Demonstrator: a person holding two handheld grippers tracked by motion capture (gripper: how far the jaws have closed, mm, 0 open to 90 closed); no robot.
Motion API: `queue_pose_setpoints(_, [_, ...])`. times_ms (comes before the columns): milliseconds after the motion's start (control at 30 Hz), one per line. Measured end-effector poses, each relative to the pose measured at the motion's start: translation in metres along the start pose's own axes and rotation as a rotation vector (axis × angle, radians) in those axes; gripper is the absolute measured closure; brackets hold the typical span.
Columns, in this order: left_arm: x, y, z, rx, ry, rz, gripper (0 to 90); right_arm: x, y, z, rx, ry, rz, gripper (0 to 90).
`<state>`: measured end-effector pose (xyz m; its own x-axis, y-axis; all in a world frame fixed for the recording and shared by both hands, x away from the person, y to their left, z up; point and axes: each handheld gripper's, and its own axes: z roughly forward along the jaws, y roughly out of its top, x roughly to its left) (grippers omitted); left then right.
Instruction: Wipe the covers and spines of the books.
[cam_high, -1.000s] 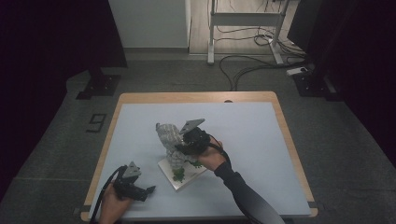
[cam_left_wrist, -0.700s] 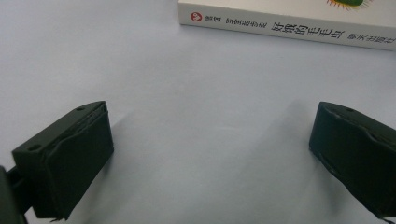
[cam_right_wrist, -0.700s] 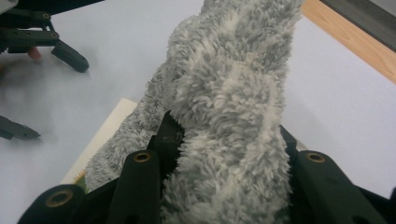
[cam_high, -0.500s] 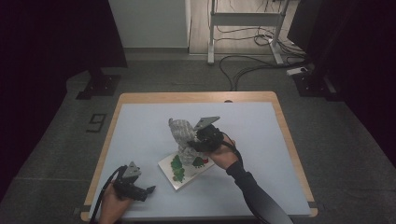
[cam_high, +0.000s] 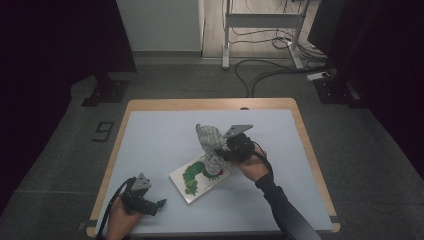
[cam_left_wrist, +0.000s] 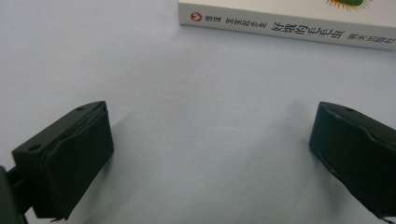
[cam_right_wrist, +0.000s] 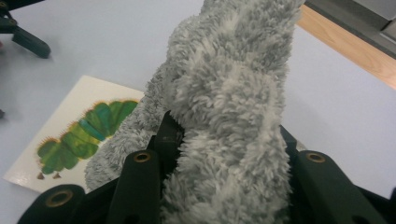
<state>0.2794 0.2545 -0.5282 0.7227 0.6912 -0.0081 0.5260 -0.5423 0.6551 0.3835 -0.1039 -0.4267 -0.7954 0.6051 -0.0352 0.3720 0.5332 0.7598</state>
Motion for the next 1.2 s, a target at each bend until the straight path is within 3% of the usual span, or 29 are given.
queue_pose_setpoints(1200, [0.0,0.0,0.0,0.0,0.0,-0.001,0.0,-0.044,-0.058,-0.067,0.005,-0.139,0.085,57.6])
